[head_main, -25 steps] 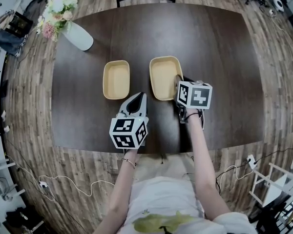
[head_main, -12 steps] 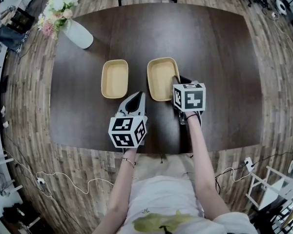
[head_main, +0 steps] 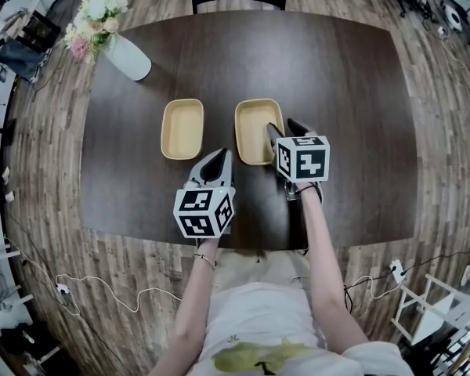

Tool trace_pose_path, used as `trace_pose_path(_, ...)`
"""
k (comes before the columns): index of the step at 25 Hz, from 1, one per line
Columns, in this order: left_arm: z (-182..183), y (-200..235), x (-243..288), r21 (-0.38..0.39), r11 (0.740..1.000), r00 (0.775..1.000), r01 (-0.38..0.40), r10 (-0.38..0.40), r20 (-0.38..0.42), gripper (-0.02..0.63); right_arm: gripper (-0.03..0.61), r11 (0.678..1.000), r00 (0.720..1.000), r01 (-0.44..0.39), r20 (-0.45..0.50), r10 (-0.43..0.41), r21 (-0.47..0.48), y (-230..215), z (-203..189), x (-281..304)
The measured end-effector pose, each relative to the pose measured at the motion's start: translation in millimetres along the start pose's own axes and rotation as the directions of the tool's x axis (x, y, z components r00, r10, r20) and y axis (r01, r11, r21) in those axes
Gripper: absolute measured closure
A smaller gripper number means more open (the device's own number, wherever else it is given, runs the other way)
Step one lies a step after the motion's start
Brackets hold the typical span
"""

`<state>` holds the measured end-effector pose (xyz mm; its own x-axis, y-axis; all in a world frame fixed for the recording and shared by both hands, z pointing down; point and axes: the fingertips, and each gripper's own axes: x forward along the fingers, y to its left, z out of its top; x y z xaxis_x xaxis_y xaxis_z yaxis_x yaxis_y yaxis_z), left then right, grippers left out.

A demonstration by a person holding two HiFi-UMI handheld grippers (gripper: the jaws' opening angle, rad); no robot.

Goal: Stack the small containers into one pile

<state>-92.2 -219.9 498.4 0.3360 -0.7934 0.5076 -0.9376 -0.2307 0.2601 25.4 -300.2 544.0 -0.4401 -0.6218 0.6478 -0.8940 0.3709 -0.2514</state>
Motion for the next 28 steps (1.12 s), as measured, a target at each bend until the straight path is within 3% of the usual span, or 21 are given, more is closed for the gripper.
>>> trace_pose_path(7, 5, 1, -7, -0.004, 0.999, 0.999, -0.033, 0.033, 0.035, 0.589, 0.393, 0.999, 0.996, -0.041, 0.082, 0.042, -0.010, 9, 24, -15)
trace_pose_path(12, 11, 5, -15, -0.007, 0.999, 0.996, -0.054, 0.054, 0.066, 0.589, 0.517, 0.981, 0.990, -0.103, 0.075, 0.117, -0.162, 41, 27, -19)
trace_pose_path(17, 14, 19, -29, -0.021, 0.997, 0.993, -0.080, 0.082, 0.083, 0.589, 0.540, 0.961, 0.984, -0.154, 0.056, 0.171, -0.230, 72, 24, -21)
trace_pose_path(23, 13, 50, -43, -0.038, 0.995, 0.992, -0.094, 0.097, 0.083, 0.589, 0.546, 0.956, 0.975, -0.203, 0.045, 0.217, -0.209, 108, 26, -11)
trace_pose_path(28, 12, 77, -55, -0.038, 0.996, 0.994, -0.080, 0.083, 0.073, 0.589, 0.546, 0.970, 0.972, -0.224, 0.045, 0.229, -0.095, 135, 22, 3)
